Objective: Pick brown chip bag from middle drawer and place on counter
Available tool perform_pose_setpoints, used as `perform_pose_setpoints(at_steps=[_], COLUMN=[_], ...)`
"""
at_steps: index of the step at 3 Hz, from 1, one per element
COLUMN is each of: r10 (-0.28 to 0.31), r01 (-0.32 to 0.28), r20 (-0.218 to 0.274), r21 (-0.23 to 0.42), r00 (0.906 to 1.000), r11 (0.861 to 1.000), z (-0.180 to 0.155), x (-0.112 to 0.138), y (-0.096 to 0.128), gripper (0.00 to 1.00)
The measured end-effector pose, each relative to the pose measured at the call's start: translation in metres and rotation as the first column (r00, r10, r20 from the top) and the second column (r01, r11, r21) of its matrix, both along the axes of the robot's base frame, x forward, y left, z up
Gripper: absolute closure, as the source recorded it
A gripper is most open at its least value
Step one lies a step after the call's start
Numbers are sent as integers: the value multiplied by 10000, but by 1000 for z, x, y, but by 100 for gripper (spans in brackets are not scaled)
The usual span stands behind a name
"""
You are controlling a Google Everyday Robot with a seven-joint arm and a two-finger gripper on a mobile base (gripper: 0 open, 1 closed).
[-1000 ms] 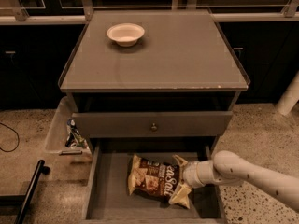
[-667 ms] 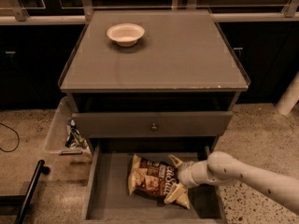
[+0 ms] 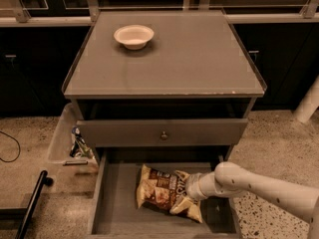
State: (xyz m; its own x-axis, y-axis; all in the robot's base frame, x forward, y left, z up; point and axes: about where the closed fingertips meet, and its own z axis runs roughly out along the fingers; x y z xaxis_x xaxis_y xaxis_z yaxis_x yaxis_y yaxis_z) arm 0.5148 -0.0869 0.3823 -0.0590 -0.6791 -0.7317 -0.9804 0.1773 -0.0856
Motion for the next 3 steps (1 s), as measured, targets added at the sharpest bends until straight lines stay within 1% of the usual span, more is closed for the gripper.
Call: perform_pose_setpoints(at_steps=[1,3], r10=[0,2], r01=[0,-2], r20=[0,-1], r21=[0,1], r00=[10000,10000], r11=[10000,10000], z=[0,0], x=[0,0], y=[0,0], gripper=[41,89])
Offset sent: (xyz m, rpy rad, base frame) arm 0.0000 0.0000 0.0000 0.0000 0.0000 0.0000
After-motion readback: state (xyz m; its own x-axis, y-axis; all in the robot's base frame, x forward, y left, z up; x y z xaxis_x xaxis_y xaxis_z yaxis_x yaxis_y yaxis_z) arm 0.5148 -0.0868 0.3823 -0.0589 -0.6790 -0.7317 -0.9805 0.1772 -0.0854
